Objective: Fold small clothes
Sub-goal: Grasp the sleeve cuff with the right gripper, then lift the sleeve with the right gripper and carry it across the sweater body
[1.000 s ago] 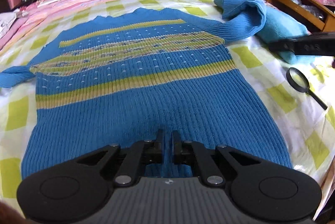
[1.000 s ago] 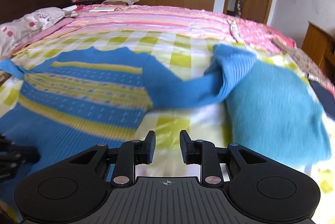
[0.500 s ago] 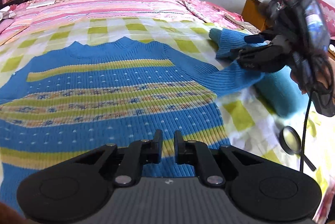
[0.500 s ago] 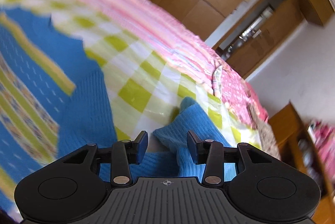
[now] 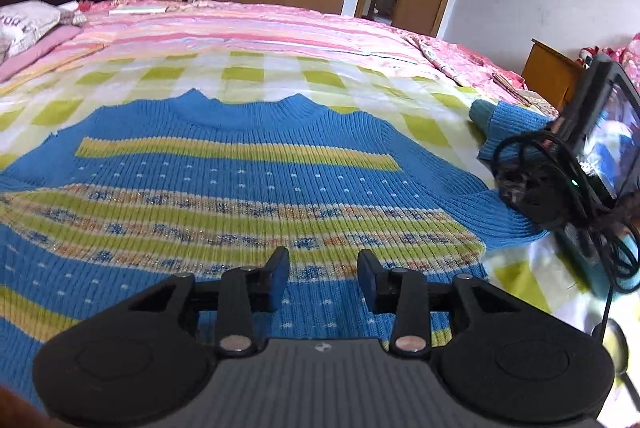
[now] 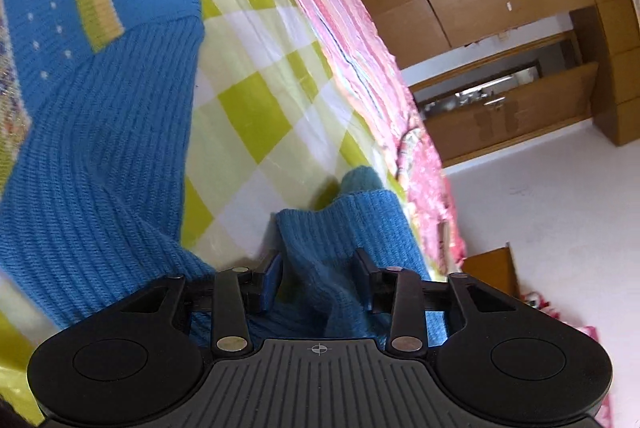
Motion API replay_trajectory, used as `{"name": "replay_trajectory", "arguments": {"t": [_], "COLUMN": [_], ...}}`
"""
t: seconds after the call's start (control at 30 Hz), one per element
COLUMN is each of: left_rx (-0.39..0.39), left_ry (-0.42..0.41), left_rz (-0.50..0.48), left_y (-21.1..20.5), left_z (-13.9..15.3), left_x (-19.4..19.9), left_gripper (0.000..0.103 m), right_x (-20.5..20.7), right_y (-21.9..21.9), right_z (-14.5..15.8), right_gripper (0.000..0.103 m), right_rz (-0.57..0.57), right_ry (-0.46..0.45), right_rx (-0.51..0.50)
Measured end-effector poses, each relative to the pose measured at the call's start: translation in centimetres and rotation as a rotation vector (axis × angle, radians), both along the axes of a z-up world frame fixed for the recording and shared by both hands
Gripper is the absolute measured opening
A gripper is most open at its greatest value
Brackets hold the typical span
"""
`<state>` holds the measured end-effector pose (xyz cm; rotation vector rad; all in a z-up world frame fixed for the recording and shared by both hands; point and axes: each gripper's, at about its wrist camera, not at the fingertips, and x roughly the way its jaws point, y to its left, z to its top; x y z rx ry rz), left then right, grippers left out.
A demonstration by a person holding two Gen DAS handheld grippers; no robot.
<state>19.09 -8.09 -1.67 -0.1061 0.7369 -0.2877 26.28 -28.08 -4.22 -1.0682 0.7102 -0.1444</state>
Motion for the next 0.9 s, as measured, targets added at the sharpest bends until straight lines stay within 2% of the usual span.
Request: {"name": "replay_trajectory", "arguments": {"t": [0.1,0.17,0.3,0.43,0.57,0.6,0.77,0.83,0.9], "left_rx": [0.012,-0.004,-0.040,-0.039,-0.045,-0.046,-0.040,-0.039,-0.039], "left_ry": [-0.017,-0.018,-0.009,-0.013,-0.015,-0.015,-0.017,-0.016,-0.018], "left_rz": [-0.006,-0.010,-0.009,-0.017,-0.023,-0.026,-0.034,-0.032,-0.032], "left_y": [0.1,0.4,0.9,0.7,0.8,0.8,1.2,1.2,1.3], "left_z": [-0.2,-0.2,0.1,0.4,0.5,0.6,0.8,0.9,0.9], "left_x": [-0.3,-0.6,-0.7,-0.8,-0.9,-0.9,-1.1,-1.0,-1.0], "left_gripper": [0.047,0.048,0.051,0.052,0.053,0.053,0.053,0.053,0.053], "right_x": [-0.1,-0.3,-0.4,0.2,-0.6,-0.4,1.0,1.3,1.2], "right_y": [0.4,0.7,1.0,1.0,1.5,1.4,0.7,0.4,0.2], "right_z": [-0.5,-0.7,-1.1,-1.1,-1.5,-1.6,-1.2,-0.8,-0.4], "right_gripper": [0.029,0.027,0.027,0.027,0.025,0.019,0.014,0.007,0.004], "right_rz": [0.013,0.027,0.037,0.022,0.061,0.046,-0.018,-0.037,-0.047], "right_ry": [0.001,0.011,0.031,0.031,0.026,0.030,0.037,0.034,0.012], "right_rx": [-0.038,-0.028,-0.018,-0.013,-0.052,-0.044,0.054,0.099,0.124]}}
